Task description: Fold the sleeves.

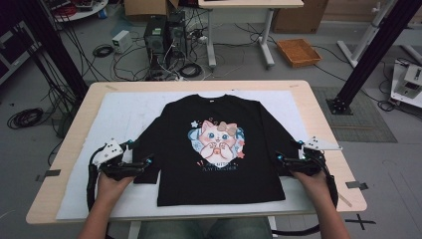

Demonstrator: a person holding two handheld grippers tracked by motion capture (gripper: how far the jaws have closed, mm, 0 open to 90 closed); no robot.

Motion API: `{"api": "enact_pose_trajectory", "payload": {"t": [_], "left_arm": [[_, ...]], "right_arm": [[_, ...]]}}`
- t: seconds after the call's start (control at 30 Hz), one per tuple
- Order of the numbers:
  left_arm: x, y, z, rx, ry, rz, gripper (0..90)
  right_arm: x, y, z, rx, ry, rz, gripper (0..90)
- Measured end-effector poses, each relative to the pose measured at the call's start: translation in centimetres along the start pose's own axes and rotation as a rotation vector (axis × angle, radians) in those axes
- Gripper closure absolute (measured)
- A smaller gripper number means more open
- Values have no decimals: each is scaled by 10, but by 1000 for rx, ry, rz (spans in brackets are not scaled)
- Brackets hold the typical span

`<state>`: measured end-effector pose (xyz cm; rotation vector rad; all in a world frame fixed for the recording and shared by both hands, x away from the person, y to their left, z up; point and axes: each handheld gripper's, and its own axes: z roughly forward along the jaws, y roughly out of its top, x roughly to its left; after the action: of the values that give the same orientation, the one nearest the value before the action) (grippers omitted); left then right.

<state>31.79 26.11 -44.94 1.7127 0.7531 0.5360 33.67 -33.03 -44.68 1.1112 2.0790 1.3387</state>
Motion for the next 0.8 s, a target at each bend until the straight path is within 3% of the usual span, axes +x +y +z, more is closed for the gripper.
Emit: {"api": "enact_pose_trajectory", "payload": {"t": [0.3, 0.43, 0.6, 0.8], "left_arm": [[-3, 2, 0, 24, 15, 32, 202], [-2, 6, -4, 6, 25, 24, 202], [-5, 12, -8, -18, 29, 22, 202], [-10, 11, -5, 19, 20, 52, 202]], "right_arm": [[6, 5, -4, 18, 38, -38, 180], [9, 5, -8, 29, 30, -65, 180], [11, 7, -16, 20, 25, -65, 180], [12, 4, -15, 48, 26, -83, 181]]}}
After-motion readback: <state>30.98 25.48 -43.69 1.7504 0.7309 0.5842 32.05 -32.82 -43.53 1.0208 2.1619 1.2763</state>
